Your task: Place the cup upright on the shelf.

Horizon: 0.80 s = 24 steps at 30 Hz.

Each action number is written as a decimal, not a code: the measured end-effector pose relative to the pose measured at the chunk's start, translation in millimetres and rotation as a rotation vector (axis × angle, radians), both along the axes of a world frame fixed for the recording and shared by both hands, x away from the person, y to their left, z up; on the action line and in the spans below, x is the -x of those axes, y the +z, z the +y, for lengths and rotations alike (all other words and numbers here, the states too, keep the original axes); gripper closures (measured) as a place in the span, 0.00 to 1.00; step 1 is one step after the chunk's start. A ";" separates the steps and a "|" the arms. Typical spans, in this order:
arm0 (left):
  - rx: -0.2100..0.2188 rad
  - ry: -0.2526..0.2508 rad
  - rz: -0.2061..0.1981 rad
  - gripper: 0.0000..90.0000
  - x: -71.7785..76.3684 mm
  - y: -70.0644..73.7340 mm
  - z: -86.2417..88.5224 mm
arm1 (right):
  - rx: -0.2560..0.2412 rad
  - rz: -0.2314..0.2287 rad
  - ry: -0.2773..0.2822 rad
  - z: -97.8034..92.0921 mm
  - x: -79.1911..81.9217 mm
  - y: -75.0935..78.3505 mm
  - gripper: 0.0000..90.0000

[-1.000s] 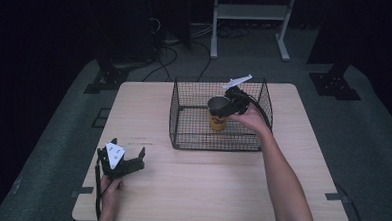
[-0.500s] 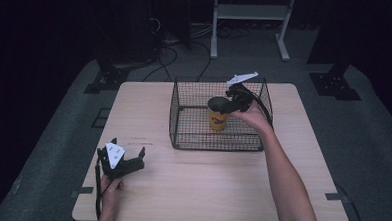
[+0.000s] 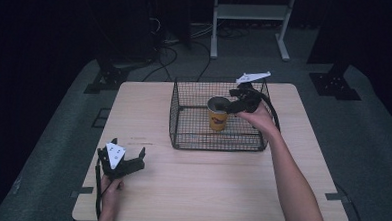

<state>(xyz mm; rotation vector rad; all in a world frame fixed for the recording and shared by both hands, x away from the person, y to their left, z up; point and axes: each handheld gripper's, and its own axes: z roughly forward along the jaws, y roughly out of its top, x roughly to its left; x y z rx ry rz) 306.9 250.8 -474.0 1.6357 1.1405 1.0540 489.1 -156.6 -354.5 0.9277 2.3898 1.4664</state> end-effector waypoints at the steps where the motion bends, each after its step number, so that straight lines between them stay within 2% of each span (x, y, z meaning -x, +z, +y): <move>1: 0.000 0.000 0.000 0.00 0.1 0.0 0.1 | -0.004 -0.002 0.005 -1.2 1.5 0.3 0.06; 4: 0.000 0.001 -0.001 0.00 -0.1 -0.1 0.0 | -0.007 -0.001 0.007 -5.0 4.5 1.6 0.06; 6: -0.001 0.001 -0.001 0.00 -0.2 -0.1 0.1 | -0.014 -0.021 0.000 -7.8 7.8 3.0 0.06; 15: -0.001 0.002 0.000 0.00 -0.2 -0.1 -0.2 | -0.044 -0.020 0.011 -17.2 22.8 5.5 0.06; 17: -0.002 0.001 0.001 0.00 -0.1 -0.1 -0.1 | -0.033 -0.024 0.015 -18.5 26.9 5.1 0.06; 19: -0.003 0.001 0.001 0.00 -0.1 -0.1 -0.2 | -0.026 -0.004 0.023 -19.5 29.4 4.4 0.06; 24: -0.002 0.002 0.000 0.00 -0.3 -0.1 0.0 | -0.015 -0.016 0.018 -21.7 38.2 1.1 0.06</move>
